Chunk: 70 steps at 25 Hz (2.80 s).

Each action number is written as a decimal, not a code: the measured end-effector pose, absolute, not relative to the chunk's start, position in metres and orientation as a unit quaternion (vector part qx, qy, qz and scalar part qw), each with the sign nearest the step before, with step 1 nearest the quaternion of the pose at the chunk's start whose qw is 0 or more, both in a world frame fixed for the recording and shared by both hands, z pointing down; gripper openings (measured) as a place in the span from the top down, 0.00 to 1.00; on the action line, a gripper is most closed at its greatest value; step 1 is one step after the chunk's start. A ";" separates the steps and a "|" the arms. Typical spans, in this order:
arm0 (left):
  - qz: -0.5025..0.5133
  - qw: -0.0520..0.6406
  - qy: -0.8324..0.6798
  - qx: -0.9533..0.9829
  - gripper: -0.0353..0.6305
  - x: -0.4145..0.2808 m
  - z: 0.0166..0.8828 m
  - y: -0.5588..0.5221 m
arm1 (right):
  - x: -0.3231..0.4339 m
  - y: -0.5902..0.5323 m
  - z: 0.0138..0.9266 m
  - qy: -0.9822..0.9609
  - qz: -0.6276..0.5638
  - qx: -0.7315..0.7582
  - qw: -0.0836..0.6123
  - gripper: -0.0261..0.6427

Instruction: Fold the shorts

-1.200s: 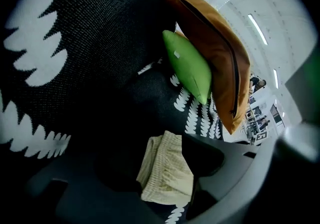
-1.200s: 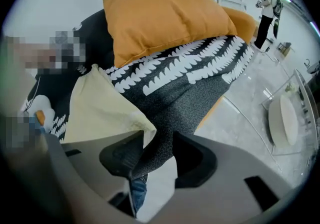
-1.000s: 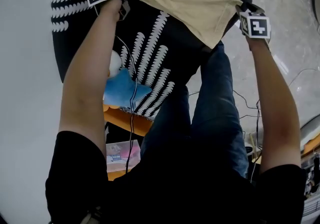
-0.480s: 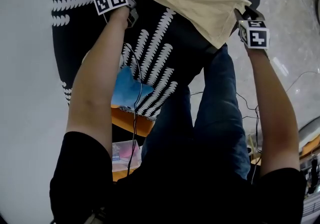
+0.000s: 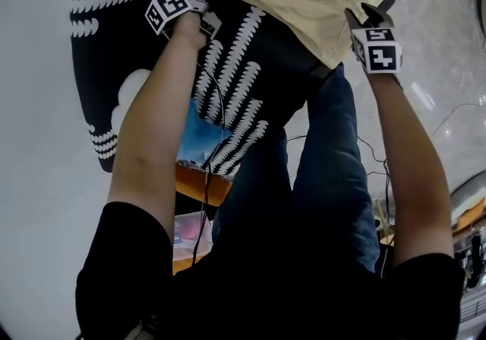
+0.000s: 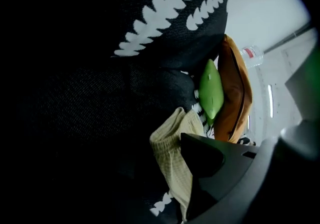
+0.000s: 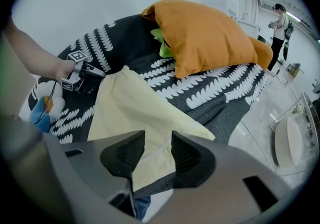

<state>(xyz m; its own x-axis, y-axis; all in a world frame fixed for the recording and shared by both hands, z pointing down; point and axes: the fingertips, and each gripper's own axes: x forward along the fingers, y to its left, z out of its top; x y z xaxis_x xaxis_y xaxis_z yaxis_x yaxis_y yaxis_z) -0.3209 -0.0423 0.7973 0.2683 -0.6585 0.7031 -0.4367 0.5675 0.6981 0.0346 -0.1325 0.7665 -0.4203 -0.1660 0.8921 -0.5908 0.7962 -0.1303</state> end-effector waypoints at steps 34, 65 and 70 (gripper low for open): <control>-0.189 0.659 -0.589 0.428 0.86 -0.315 0.801 -0.040 | 0.032 -0.082 0.763 -0.823 0.219 0.205 0.483 0.73; 0.115 0.411 -0.431 0.795 0.87 -0.122 0.642 -0.124 | 0.107 -0.065 0.724 -0.799 0.304 0.293 0.430 0.74; 0.147 0.401 -0.388 0.817 0.87 -0.074 0.641 -0.118 | 0.129 -0.063 0.715 -0.792 0.307 0.306 0.431 0.74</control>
<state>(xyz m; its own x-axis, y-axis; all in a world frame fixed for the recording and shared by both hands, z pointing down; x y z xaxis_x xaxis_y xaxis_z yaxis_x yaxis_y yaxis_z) -0.0736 -0.1179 0.6410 0.6566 -0.5155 0.5506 -0.7508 -0.3779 0.5417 0.1290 -0.0626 0.7146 -0.4422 -0.2199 0.8695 -0.7484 0.6248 -0.2226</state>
